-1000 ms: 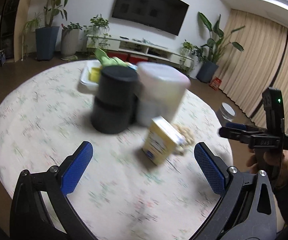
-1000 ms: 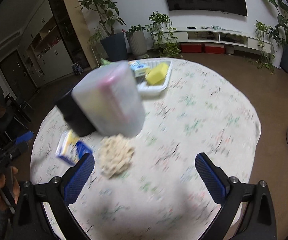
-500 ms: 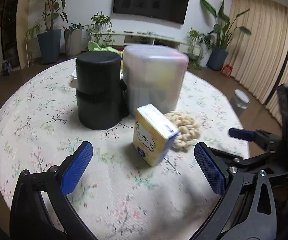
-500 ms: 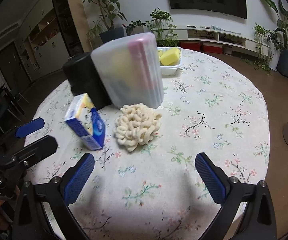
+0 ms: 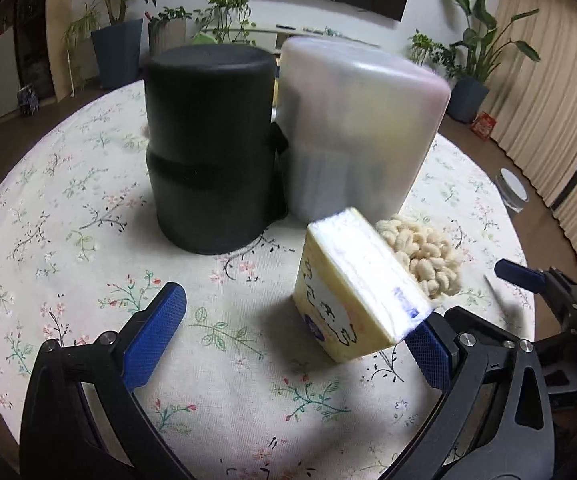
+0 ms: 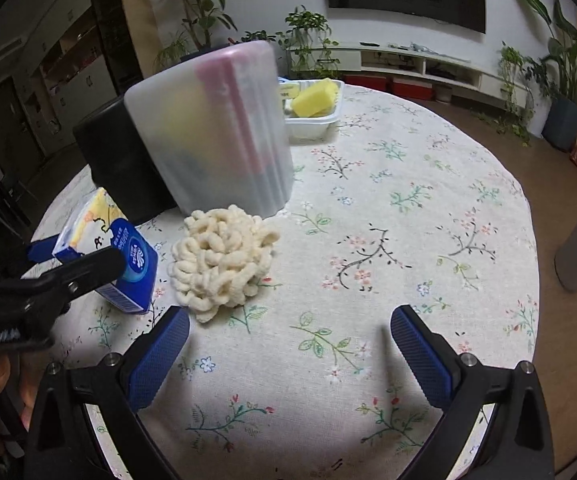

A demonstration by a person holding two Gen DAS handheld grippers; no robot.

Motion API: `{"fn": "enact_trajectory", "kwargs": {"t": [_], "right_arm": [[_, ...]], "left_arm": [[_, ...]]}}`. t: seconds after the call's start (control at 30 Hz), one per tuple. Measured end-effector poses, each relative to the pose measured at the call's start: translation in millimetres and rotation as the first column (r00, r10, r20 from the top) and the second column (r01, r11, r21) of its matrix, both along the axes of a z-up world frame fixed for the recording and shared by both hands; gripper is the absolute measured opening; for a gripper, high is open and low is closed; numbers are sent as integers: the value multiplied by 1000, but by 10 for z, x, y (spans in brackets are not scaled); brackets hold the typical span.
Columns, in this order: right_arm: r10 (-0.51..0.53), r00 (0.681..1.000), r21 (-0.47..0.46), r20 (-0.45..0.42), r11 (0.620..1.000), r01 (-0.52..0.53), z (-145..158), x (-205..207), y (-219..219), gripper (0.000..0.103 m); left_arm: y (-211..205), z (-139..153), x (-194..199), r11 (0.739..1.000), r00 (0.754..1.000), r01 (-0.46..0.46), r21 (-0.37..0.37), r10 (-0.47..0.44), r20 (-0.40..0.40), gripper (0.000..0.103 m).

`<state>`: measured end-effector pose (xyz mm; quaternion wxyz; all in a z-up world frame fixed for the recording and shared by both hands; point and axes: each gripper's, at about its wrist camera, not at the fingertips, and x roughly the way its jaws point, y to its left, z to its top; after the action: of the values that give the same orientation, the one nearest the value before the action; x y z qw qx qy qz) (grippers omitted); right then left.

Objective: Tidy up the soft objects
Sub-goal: 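Grasp the yellow tissue pack with the left tool while the right grasps the cream curly scrubber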

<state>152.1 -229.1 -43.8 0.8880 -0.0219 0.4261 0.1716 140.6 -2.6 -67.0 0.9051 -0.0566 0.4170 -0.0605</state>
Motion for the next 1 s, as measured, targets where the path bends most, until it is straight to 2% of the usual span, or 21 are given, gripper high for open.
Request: {"fn": "enact_trajectory", "kwargs": {"t": [0.2, 0.27, 0.3, 0.37, 0.53, 0.57, 0.67, 0.87, 0.93, 1.0], "right_arm": [[8, 1000, -4, 4, 1000, -8, 2, -3, 26, 103], [10, 1000, -6, 1, 1000, -10, -2, -3, 33, 103], [10, 1000, -8, 3, 1000, -10, 0, -5, 36, 103], [12, 1000, -9, 5, 1000, -12, 5, -1, 39, 103], [28, 1000, -24, 12, 999, -28, 43, 28, 113, 103], [35, 999, -29, 14, 999, -34, 54, 38, 143, 103], [60, 998, -25, 25, 998, -59, 98, 77, 256, 101], [88, 996, -38, 8, 995, -87, 68, 164, 465, 92], [90, 996, -54, -1, 994, -90, 18, 188, 521, 84], [91, 996, -71, -16, 993, -92, -35, 190, 544, 68]], "left_arm": [[-4, -17, 23, 1000, 1000, -6, 10, 6, -17, 102], [1, -1, 22, 1000, 1000, -5, 7, 5, -8, 98], [-3, 0, 23, 1000, 1000, 1, 3, -1, -7, 93], [-12, -20, 31, 1000, 1000, 14, -2, -14, -22, 62], [16, -10, -9, 1000, 999, 30, 0, -30, -23, 45], [18, 2, -29, 999, 999, 34, 7, -34, -20, 39], [45, 24, -97, 999, 999, 39, 29, -38, -10, 33], [244, 31, -207, 1000, 1000, 18, -10, -18, 5, 31], [294, 26, -224, 1000, 1000, 11, -19, -11, 7, 30], [330, 16, -241, 1000, 1000, 9, -28, -8, 6, 30]]}}
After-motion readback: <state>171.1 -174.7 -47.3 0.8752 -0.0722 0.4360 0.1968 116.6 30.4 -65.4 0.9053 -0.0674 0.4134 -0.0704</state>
